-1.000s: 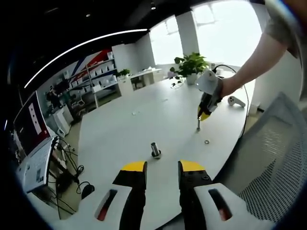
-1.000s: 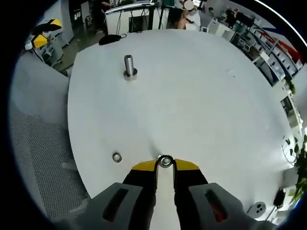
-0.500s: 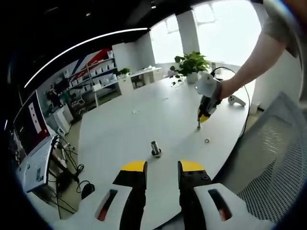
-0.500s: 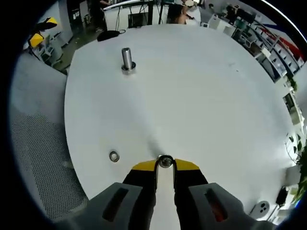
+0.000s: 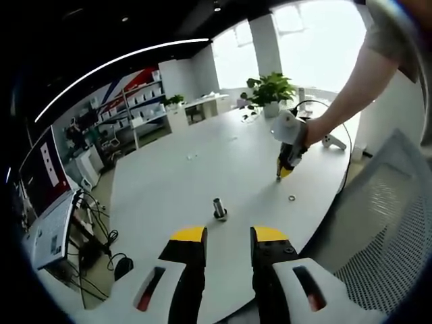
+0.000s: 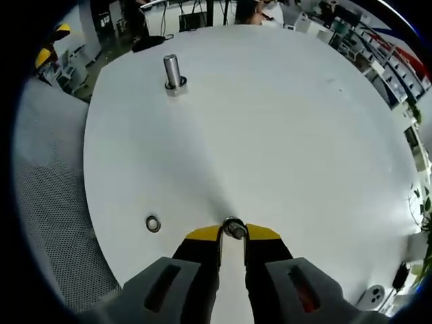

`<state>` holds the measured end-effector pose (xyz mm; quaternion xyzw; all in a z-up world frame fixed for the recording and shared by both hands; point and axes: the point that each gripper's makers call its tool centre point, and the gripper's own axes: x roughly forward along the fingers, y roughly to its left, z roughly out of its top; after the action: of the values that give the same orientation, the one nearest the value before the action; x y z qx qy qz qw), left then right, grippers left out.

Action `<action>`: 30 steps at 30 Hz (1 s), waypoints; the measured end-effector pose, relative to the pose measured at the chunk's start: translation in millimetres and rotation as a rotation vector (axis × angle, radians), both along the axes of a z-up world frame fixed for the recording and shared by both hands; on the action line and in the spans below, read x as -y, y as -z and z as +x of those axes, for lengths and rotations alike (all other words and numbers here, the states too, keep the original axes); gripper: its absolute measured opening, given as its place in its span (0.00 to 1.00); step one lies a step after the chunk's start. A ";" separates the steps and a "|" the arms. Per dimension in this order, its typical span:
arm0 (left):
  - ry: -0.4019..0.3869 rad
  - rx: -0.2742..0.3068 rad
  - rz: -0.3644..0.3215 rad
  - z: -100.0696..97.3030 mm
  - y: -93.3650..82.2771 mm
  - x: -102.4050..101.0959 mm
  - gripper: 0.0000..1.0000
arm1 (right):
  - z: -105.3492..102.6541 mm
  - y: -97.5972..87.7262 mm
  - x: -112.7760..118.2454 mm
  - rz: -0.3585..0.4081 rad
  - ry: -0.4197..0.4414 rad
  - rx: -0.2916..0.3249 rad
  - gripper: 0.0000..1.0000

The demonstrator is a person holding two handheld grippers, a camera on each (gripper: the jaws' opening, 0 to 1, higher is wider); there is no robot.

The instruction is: Place the washer onto the threaded stud by aligning its center hole with the stud, sliding it down to the base, and recovering from edge contact or off-axis alignment until the washer reaches the visible bottom stop.

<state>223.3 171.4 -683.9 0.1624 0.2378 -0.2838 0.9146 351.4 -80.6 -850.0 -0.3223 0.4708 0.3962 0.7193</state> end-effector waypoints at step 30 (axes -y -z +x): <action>0.011 -0.025 0.002 -1.6 3.3 1.7 0.24 | 15.3 -3.7 25.1 0.096 0.135 0.020 0.20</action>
<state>221.6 169.7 -687.2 0.1613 0.2487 -0.2908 0.9097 366.7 -105.7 -846.3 -0.2590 0.4645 0.3657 0.7638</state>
